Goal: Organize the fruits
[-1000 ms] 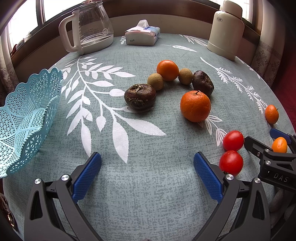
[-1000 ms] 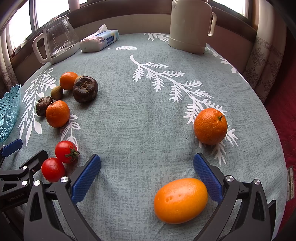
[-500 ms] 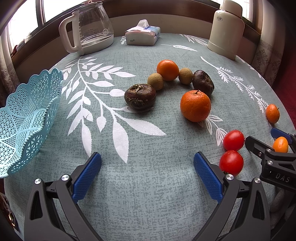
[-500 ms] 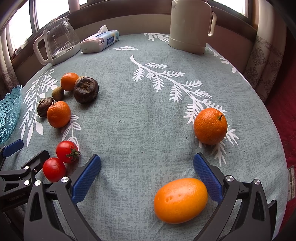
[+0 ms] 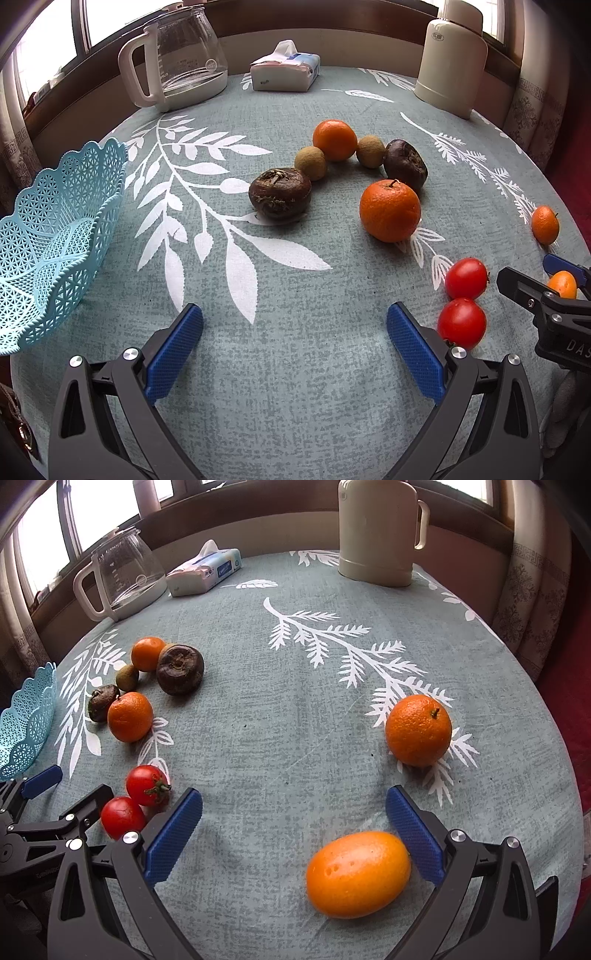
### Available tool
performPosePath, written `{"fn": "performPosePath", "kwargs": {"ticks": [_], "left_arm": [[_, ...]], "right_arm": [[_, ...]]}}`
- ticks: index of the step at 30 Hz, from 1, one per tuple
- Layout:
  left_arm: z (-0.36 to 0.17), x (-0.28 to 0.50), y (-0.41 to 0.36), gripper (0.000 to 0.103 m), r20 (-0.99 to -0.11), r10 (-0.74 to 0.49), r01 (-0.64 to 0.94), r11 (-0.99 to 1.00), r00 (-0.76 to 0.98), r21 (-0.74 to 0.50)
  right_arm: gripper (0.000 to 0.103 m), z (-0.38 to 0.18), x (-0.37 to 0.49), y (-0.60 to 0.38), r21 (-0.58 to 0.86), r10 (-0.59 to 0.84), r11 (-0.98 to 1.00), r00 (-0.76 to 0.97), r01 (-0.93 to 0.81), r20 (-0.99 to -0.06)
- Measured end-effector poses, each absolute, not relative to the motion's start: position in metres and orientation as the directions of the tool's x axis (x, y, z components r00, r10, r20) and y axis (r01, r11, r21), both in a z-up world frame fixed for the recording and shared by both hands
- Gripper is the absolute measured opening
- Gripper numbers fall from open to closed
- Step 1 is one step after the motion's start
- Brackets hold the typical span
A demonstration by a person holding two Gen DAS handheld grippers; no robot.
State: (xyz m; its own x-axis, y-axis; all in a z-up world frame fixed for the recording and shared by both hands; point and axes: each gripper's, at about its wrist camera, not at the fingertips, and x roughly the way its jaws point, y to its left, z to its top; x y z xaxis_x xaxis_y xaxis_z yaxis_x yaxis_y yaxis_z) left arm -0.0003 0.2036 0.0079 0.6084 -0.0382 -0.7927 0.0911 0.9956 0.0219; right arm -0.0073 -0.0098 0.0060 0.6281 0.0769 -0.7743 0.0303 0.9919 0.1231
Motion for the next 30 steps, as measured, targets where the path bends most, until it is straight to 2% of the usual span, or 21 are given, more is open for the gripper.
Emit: {"fn": "performPosePath", "kwargs": {"ticks": [11,18,24,30], "left_arm": [[0.051,-0.029,0.223,0.101,-0.686,-0.122,0.086,0.992,0.717,-0.087],[0.082,-0.031,0.229,0.101,-0.625,-0.111,0.072,0.994,0.773,-0.088],[0.086,-0.014,0.225,0.101,-0.619,-0.072,0.058,0.997,0.782,-0.043],[0.075,0.008,0.216,0.101,-0.641,-0.084,0.074,0.996,0.763,-0.042]], "right_arm": [[0.098,0.046,-0.024,-0.045,0.214,0.08,0.973,0.75,0.083,-0.657],[0.098,0.064,-0.027,-0.072,0.238,0.043,0.962,0.793,0.13,-0.608],[0.098,0.07,-0.029,-0.089,0.247,0.013,0.954,0.803,0.168,-0.595],[0.098,0.068,-0.028,-0.096,0.251,0.003,0.95,0.8,0.184,-0.599]]}}
